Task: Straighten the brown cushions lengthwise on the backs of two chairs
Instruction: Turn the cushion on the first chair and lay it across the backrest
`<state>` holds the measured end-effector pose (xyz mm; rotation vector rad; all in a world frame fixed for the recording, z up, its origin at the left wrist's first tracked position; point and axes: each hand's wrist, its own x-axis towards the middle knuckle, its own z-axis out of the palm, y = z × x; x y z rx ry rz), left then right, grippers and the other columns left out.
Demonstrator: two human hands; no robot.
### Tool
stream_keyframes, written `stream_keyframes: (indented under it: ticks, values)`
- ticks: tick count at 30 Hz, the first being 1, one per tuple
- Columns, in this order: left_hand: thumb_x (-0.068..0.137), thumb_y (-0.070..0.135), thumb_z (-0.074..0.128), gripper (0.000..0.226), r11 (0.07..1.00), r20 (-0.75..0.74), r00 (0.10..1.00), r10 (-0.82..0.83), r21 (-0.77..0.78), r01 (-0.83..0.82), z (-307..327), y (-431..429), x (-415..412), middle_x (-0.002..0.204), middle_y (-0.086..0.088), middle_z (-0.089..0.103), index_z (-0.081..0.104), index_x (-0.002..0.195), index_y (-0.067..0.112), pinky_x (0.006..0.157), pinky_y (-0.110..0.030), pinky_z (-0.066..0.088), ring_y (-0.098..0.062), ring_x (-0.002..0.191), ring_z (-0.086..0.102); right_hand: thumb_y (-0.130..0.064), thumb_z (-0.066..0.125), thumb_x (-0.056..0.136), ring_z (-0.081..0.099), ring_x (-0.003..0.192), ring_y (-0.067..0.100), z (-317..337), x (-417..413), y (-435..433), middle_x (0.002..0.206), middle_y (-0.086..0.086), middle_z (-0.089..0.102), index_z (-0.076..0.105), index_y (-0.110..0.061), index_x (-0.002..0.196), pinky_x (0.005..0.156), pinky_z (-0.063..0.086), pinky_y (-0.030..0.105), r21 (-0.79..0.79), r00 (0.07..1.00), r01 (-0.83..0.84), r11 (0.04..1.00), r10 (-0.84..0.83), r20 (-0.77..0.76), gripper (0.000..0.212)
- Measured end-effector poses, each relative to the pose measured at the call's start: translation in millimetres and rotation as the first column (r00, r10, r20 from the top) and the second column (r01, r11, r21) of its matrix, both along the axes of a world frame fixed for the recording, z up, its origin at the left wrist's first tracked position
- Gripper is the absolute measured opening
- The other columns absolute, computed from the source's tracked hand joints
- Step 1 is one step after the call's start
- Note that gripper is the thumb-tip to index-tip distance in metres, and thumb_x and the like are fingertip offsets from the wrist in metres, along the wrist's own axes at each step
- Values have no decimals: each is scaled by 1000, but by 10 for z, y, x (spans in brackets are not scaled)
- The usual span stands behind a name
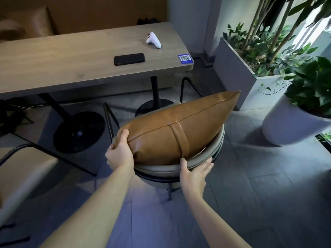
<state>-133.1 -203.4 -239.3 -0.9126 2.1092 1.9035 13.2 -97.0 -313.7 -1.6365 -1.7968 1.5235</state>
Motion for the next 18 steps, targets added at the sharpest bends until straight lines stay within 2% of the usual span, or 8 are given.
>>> stream_keyframes:
  ticks: [3,6,9,11,13,16,18]
  values:
    - [54,75,70,97,1000,-14,1000,-18,-13,18,6,-92,-242,132,-10,62,61,133,19,105,-50,45,-34,117,58,-54,57,96,41,139,47,29,-229,-147,172,8,-12,-15,-14,161,108,36,47,-13,1000,2,1000,-2,14,105]
    - [53,75,72,97,999,-14,999,-37,-13,36,36,-151,-497,131,-9,62,63,132,19,99,-43,47,-32,115,58,-55,56,96,42,138,47,54,-443,-262,171,10,-14,-16,-12,160,105,38,46,-29,1000,17,999,-17,11,106]
    - [50,74,76,96,998,-26,998,-61,-5,61,49,-196,-761,129,-8,63,64,128,19,93,-40,48,-28,105,58,-58,55,95,45,136,46,73,-655,-382,170,12,-15,-17,-11,160,100,41,43,-27,1000,28,999,-28,-4,107]
    - [47,73,78,99,997,-41,996,-82,0,82,39,-226,-916,129,-7,62,63,129,20,95,-43,51,-28,102,58,-60,54,95,50,132,46,77,-777,-457,170,12,-17,-18,-11,159,90,40,39,-30,999,31,999,-31,-4,108]
    - [44,73,80,103,993,-48,992,-114,29,115,35,-251,-1021,130,-8,61,61,131,20,96,-51,53,-31,108,61,-62,53,94,50,132,45,69,-841,-508,170,12,-20,-20,-12,159,85,34,35,-33,1000,17,999,-17,-8,110]
    - [53,70,81,94,986,-84,988,-133,86,140,67,-273,-1012,131,-5,59,54,130,24,98,-52,52,-30,110,61,-65,54,92,46,135,44,43,-741,-490,170,10,-19,-18,-14,160,93,37,39,-11,997,-73,997,73,-7,111]
    - [60,65,81,88,980,-120,991,-53,186,75,72,-251,-851,134,-3,56,47,133,30,102,-50,49,-27,113,60,-67,54,91,46,136,43,47,-587,-392,172,8,-3,-3,-17,162,101,37,45,0,990,-138,990,138,33,105]
